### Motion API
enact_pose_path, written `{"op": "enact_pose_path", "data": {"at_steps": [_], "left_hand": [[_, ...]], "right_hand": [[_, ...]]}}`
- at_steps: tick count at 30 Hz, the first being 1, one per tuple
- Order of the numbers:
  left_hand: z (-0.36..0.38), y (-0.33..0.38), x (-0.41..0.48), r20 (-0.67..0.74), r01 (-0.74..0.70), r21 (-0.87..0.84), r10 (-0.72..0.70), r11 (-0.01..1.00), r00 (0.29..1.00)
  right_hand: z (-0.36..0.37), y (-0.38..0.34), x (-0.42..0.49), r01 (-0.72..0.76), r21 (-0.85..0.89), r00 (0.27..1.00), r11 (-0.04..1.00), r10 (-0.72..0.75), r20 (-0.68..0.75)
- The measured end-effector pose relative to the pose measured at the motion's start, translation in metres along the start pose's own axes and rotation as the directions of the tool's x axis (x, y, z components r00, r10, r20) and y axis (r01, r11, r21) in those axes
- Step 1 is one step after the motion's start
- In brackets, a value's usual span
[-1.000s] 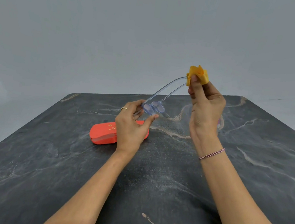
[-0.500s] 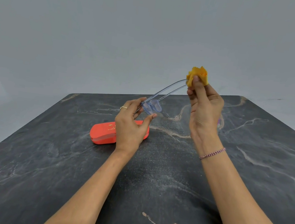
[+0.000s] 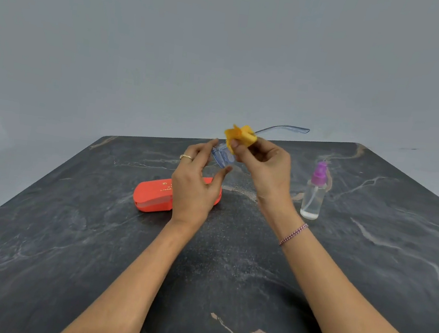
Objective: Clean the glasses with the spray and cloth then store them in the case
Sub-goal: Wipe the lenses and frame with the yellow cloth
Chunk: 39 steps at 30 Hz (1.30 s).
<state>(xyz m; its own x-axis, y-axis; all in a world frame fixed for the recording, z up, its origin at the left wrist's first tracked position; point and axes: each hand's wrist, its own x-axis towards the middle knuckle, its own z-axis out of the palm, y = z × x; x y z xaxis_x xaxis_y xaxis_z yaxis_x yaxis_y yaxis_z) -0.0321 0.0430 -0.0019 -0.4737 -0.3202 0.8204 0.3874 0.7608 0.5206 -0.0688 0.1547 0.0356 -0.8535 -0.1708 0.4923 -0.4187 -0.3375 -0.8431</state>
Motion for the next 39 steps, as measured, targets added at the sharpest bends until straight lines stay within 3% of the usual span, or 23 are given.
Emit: {"op": "enact_pose_path", "data": {"at_steps": [5,9,17,21,26,32,39], "left_hand": [[0.0,-0.001,-0.001,0.009,-0.065,0.134,0.065,0.989,0.998],[-0.001,-0.001,0.0,0.019,-0.088,0.199,0.086,0.976,0.996],[0.004,0.002,-0.001,0.036,-0.121,0.21,0.116,0.97,0.993],[0.003,0.0,0.0,0.021,-0.122,0.211,0.12,0.97,0.992],[0.001,-0.002,0.0,0.029,-0.129,0.223,0.126,0.966,0.992],[0.003,0.0,0.0,0.032,-0.06,0.108,0.057,0.992,0.998],[-0.001,-0.001,0.001,0.011,-0.013,0.049,0.012,0.999,1.0]], "right_hand": [[0.008,0.013,-0.004,0.008,-0.219,0.999,0.976,0.002,0.048],[0.01,0.014,-0.006,-0.001,-0.232,1.0,0.973,0.003,0.008],[0.011,0.007,-0.006,-0.085,-0.042,0.99,0.995,0.08,-0.117],[0.009,0.006,-0.005,-0.089,0.077,0.995,0.993,0.092,-0.039],[0.013,0.011,-0.008,-0.085,0.017,0.996,0.996,0.085,0.001],[0.009,0.007,-0.004,-0.077,0.056,0.997,0.995,0.076,0.01],[-0.01,-0.006,0.009,-0.017,0.272,0.985,0.962,0.063,-0.161]]}}
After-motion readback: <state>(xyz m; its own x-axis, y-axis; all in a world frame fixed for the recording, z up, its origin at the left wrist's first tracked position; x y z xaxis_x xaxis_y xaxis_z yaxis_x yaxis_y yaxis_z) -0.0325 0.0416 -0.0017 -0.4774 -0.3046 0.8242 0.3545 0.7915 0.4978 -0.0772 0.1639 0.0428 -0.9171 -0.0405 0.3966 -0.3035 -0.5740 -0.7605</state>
